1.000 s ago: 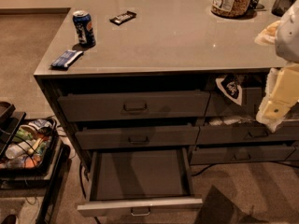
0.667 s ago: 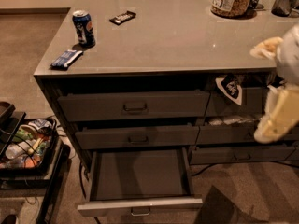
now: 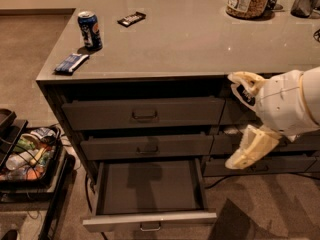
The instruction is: Close bottom drawer
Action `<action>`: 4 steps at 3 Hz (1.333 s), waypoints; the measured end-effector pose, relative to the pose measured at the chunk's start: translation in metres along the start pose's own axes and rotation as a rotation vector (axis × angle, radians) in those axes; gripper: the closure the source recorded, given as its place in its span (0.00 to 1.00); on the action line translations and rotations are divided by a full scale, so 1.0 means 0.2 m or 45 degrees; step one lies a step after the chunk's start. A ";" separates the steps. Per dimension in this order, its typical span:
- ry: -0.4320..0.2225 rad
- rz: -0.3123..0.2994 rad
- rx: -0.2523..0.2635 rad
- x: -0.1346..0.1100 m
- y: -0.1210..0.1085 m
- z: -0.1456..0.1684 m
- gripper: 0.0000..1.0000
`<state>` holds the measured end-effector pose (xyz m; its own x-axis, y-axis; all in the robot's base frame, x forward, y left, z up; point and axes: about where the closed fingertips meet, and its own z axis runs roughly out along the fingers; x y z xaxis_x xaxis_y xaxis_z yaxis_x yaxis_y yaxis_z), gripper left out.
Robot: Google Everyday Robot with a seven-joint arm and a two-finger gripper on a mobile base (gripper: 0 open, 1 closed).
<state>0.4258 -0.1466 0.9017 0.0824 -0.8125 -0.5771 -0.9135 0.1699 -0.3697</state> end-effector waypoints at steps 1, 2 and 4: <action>-0.097 -0.069 0.036 -0.13 -0.03 0.01 0.00; -0.049 -0.079 0.011 -0.14 -0.02 0.03 0.00; -0.072 0.132 -0.158 0.09 0.04 0.36 0.00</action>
Offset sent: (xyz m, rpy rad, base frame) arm 0.0031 0.0259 0.0063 -0.0371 -0.0163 0.0493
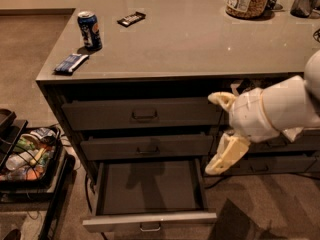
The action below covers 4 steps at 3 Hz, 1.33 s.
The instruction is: Close bottom drawer
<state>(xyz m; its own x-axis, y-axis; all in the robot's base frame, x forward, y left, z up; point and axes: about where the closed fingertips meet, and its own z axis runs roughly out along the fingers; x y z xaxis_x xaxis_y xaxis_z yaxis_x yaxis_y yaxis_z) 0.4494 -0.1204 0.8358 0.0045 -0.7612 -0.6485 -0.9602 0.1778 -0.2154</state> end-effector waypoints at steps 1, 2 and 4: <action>-0.078 0.113 -0.015 0.09 0.08 0.17 0.00; -0.077 0.119 0.004 0.10 0.07 0.18 0.00; 0.135 0.052 -0.090 0.04 0.07 0.18 0.00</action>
Offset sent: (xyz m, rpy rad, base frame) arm -0.0064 0.0087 -0.0358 0.0735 0.0510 -0.0355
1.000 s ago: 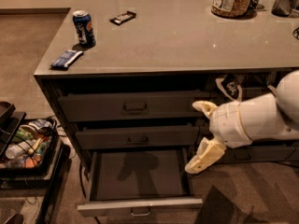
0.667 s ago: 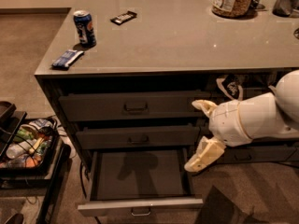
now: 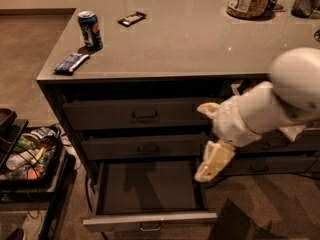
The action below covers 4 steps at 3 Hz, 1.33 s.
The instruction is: Close bottom drawer
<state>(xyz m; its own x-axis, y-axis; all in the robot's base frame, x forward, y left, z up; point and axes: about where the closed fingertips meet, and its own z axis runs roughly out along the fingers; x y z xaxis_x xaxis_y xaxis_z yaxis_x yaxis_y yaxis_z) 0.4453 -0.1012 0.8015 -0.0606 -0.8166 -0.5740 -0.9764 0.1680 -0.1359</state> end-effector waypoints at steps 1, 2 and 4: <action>0.178 -0.082 -0.112 0.06 -0.02 0.25 0.00; 0.221 -0.134 -0.108 0.07 -0.04 0.26 0.00; 0.194 -0.178 -0.067 0.06 -0.04 0.26 0.00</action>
Offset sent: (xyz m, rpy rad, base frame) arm 0.0113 0.0158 -0.0407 -0.1277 0.0555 0.0728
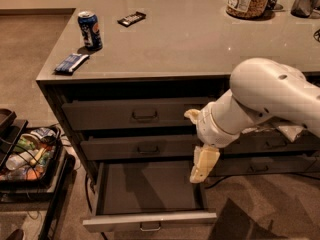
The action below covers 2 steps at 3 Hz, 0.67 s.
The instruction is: Close bottom drawer
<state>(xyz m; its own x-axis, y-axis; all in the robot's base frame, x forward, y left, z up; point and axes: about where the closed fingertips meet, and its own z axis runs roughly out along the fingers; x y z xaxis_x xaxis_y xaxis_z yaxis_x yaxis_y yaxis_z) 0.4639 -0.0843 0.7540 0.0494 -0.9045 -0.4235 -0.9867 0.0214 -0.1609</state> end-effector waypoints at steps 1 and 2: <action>-0.023 0.040 0.008 0.07 0.00 0.19 0.00; -0.089 0.098 -0.023 0.15 0.02 0.49 0.00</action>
Offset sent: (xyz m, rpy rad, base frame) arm 0.0205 0.0279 -0.1790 0.1591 0.1083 -0.0814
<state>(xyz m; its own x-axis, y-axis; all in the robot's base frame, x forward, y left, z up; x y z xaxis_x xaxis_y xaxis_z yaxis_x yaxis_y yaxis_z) 0.4760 -0.0697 0.6540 -0.0163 -0.8686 -0.4953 -0.9906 0.0812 -0.1099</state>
